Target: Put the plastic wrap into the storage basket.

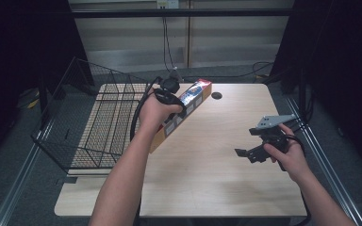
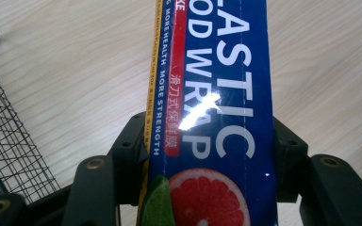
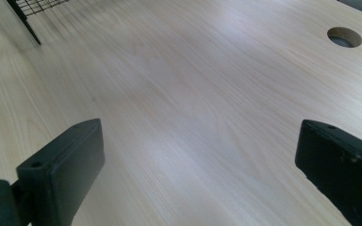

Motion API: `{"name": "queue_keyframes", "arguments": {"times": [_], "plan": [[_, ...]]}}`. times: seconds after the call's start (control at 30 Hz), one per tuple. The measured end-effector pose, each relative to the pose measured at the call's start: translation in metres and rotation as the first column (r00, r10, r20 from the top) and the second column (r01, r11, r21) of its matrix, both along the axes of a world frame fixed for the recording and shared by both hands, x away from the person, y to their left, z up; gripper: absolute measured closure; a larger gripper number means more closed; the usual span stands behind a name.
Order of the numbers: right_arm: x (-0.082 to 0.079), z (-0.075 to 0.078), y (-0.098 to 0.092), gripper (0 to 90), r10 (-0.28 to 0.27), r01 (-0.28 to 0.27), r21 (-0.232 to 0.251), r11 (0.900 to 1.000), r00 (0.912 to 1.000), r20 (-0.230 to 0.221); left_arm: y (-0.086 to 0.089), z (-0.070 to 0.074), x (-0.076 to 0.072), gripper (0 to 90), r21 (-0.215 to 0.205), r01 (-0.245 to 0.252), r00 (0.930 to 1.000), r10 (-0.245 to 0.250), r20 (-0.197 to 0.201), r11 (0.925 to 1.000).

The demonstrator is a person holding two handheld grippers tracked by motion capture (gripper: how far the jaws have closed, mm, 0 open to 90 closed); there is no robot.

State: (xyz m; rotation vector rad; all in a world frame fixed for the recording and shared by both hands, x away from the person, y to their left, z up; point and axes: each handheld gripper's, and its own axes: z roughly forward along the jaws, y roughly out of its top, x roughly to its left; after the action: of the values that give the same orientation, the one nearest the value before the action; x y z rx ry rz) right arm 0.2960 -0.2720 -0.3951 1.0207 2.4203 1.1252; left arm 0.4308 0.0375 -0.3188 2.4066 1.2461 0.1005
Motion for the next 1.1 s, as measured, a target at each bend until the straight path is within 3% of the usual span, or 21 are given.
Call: {"name": "queue_keyframes", "arguments": {"times": [0.13, 0.27, 0.37, 0.8, 0.97, 1.1], "plan": [[-0.002, -0.004, -0.001, 1.7, -0.025, 0.025, 0.002, 1.0, 0.9997, 0.0, 0.006, 0.002, 0.002, 43.7, -0.002, -0.045, 0.999, 0.045, 0.004, 0.999], [-0.003, -0.009, -0.002, 1.7, -0.033, 0.034, 0.031, 0.999, 0.9992, -0.021, 0.012, 0.004, 0.004, 43.8, 0.02, -0.053, 0.9986, 0.053, 0.001, 0.9984], [-0.004, -0.014, 0.0, 1.6, -0.039, 0.039, 0.011, 0.999, 0.9991, -0.016, 0.015, 0.007, 0.005, 43.8, 0.011, -0.089, 0.996, 0.089, 0.007, 0.9959], [-0.008, -0.022, 0.002, 1.7, -0.043, 0.043, 0.021, 0.999, 0.9991, -0.006, 0.024, 0.017, 0.007, 43.8, 0.035, -0.122, 0.9926, 0.121, 0.008, 0.992], [-0.009, -0.022, 0.004, 1.6, -0.043, 0.043, 0.026, 0.999, 0.999, -0.007, 0.032, 0.023, 0.007, 43.8, 0.025, -0.172, 0.985, 0.171, 0.021, 0.9848], [-0.008, -0.026, 0.006, 1.6, -0.049, 0.049, 0.028, 0.998, 0.9987, -0.015, 0.039, 0.027, 0.008, 43.8, 0.039, -0.176, 0.9842, 0.175, 0.026, 0.9836]]}}
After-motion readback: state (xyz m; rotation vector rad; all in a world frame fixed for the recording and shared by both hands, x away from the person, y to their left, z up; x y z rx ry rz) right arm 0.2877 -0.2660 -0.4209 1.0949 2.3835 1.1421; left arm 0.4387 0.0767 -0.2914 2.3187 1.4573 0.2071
